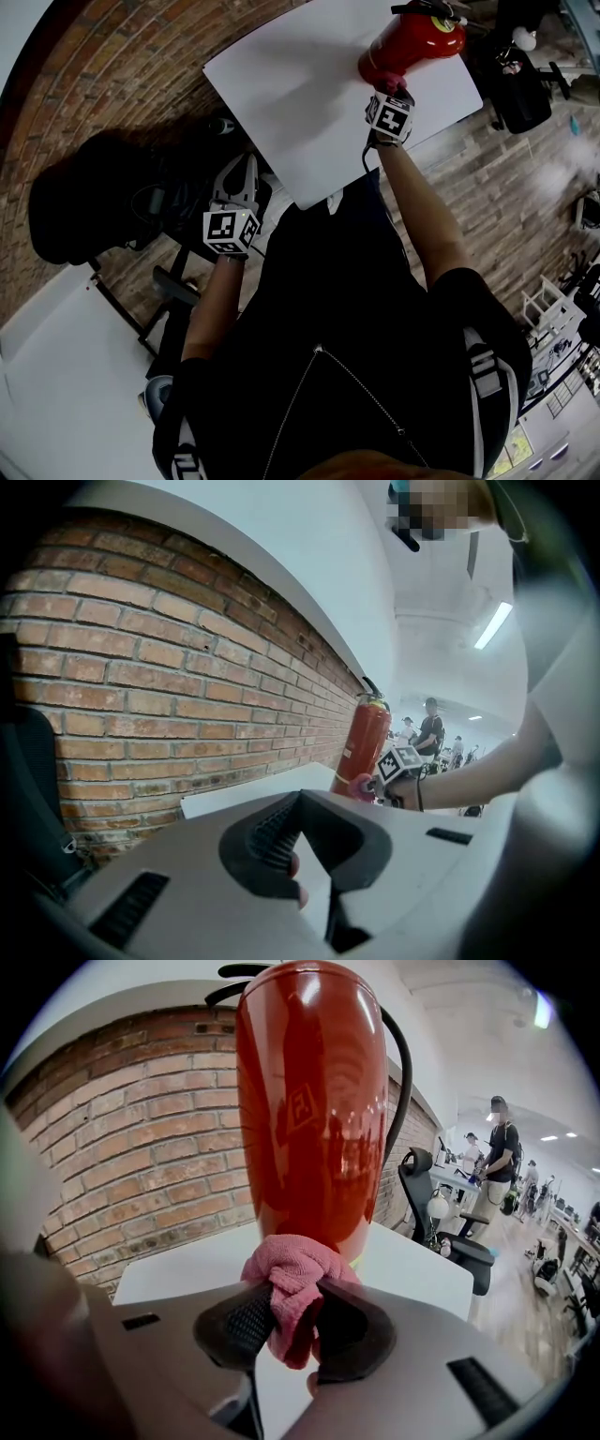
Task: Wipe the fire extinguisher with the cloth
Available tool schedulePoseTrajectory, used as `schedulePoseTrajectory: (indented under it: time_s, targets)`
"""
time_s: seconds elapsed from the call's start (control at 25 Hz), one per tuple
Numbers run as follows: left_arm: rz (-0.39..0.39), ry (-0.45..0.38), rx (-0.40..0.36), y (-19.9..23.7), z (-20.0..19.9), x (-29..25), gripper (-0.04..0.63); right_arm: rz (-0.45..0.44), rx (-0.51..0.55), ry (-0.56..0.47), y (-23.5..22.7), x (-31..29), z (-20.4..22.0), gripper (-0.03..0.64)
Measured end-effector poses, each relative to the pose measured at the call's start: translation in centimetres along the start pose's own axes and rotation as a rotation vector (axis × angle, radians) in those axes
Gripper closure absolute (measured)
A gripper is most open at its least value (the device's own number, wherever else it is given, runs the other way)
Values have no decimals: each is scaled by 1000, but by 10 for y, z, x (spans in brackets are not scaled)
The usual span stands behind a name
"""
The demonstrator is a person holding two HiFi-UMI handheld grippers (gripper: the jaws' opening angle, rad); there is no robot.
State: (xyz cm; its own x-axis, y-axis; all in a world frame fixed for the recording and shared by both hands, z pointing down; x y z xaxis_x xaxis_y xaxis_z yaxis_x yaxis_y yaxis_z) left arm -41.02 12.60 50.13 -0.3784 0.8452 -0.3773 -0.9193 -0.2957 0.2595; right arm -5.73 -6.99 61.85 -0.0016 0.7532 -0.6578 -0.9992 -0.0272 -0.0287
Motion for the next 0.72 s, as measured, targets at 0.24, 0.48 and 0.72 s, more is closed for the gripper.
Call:
schedulePoseTrajectory:
  time_s: [0.24, 0.48, 0.72]
  targets:
    - [-3, 11, 3, -2, 2, -1, 578, -3, 9, 24, -1, -12, 11, 502]
    - [-4, 28, 4, -6, 6, 0, 578, -8, 13, 34, -4, -26, 26, 502]
    - [-19, 47, -3, -6, 9, 1, 578, -27, 10, 73, -4, -47, 46, 502]
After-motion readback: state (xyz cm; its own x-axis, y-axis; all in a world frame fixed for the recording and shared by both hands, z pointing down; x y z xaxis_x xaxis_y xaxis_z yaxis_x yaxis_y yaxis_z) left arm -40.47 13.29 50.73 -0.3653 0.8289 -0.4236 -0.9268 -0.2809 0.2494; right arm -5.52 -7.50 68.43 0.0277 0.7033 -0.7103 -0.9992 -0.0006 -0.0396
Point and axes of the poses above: the fingertips, and each gripper's own axes: x backward along the fingers, y to its left, z out of its underside, the point moved 7 cm from there along x, backward along the fingers
